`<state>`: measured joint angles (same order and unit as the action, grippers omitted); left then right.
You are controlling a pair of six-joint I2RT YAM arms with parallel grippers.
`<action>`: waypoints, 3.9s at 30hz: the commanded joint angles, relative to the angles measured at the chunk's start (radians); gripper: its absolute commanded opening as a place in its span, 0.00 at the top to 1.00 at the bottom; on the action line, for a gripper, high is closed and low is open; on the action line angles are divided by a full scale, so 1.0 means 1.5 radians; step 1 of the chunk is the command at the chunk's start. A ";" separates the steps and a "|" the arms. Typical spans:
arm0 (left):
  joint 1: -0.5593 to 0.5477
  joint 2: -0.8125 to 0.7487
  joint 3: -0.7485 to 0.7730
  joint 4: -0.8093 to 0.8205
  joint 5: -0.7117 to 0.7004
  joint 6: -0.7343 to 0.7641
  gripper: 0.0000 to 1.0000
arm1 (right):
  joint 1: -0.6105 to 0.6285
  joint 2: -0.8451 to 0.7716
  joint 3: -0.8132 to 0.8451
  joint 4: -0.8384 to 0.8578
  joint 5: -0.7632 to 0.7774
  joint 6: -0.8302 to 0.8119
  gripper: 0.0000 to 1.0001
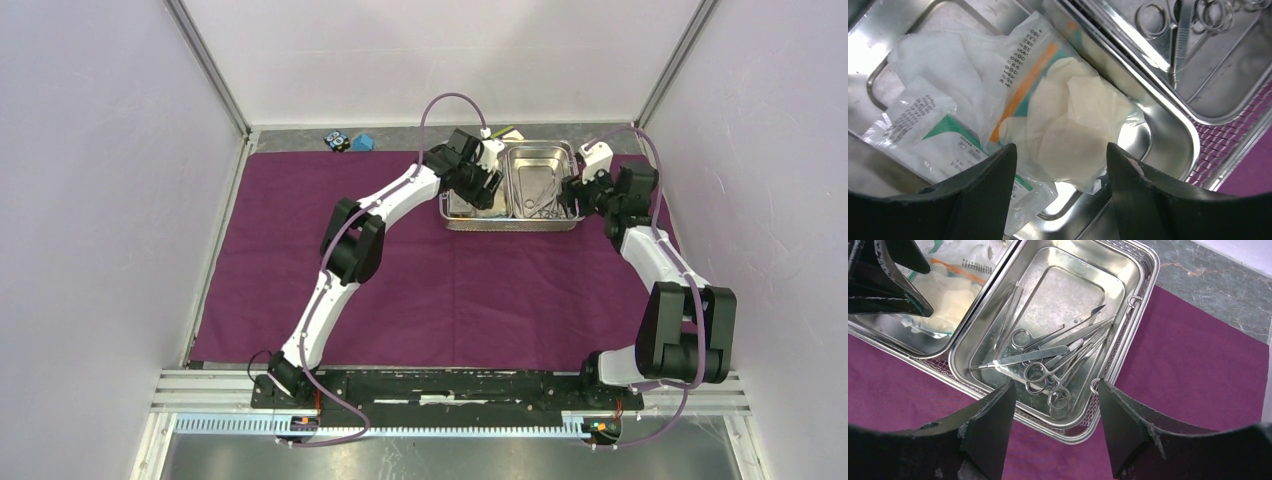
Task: Open and lay out the surgical kit
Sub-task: Pick up the medical item from the container, then place the medical item in the surgical kit.
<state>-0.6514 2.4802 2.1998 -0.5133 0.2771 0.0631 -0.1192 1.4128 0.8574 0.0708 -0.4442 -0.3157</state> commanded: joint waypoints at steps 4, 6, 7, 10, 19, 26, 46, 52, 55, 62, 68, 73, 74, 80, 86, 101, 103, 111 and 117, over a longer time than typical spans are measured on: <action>-0.021 0.012 0.002 -0.013 -0.007 -0.024 0.36 | -0.015 0.004 -0.002 0.029 -0.035 0.010 0.32; -0.021 0.012 0.001 -0.019 -0.006 -0.025 0.42 | -0.015 0.009 -0.002 0.030 -0.037 0.011 0.32; -0.021 0.010 -0.001 -0.020 -0.005 -0.023 0.45 | -0.015 0.011 -0.002 0.030 -0.038 0.012 0.32; -0.021 -0.004 -0.009 -0.020 -0.004 -0.020 0.55 | -0.015 0.017 -0.002 0.030 -0.037 0.011 0.32; -0.020 -0.056 0.016 -0.043 0.007 0.011 0.86 | -0.017 0.023 0.000 0.025 -0.040 0.008 0.32; -0.016 -0.157 0.027 -0.067 0.011 0.066 0.98 | -0.019 0.022 -0.002 0.027 -0.040 0.011 0.32; 0.287 -0.633 -0.497 -0.341 0.009 0.421 0.98 | -0.018 0.007 -0.017 0.040 -0.058 0.027 0.32; 0.476 -0.770 -0.693 -0.382 0.003 0.657 0.98 | -0.019 0.030 -0.018 0.041 -0.058 0.029 0.32; 0.570 -0.764 -0.709 -0.426 0.014 0.725 0.98 | -0.019 0.039 -0.018 0.040 -0.064 0.031 0.32; 0.727 -0.725 -0.721 -0.429 0.071 0.814 0.98 | -0.019 0.042 -0.019 0.043 -0.064 0.031 0.32; 0.745 -0.718 -0.793 -0.372 0.066 0.888 0.98 | -0.019 0.046 -0.019 0.039 -0.063 0.031 0.31; 0.766 -0.682 -0.802 -0.357 0.054 0.914 0.98 | -0.020 0.047 -0.020 0.038 -0.059 0.027 0.31; 0.772 -0.674 -0.799 -0.355 0.053 0.916 0.98 | -0.020 0.047 -0.020 0.039 -0.059 0.026 0.32; 0.792 -0.639 -0.803 -0.341 0.042 0.934 0.98 | -0.021 0.044 -0.022 0.039 -0.055 0.025 0.31; 0.793 -0.625 -0.829 -0.297 0.048 0.919 0.93 | -0.020 0.045 -0.023 0.039 -0.055 0.026 0.31; 0.793 -0.627 -0.834 -0.271 0.059 0.903 0.66 | -0.022 0.040 -0.026 0.039 -0.055 0.028 0.31; 0.793 -0.635 -0.827 -0.270 0.065 0.896 0.55 | -0.022 0.038 -0.026 0.039 -0.056 0.028 0.31; 0.788 -0.694 -0.751 -0.242 0.146 0.756 0.06 | -0.009 0.030 -0.011 0.031 -0.047 0.030 0.31; 0.685 -0.724 -0.710 -0.190 0.143 0.558 0.00 | 0.118 0.054 0.063 0.006 0.033 -0.002 0.28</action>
<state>0.4862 1.4448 1.0901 -0.8787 0.4458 1.1618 -0.0750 1.4773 0.8406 0.0792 -0.4694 -0.2832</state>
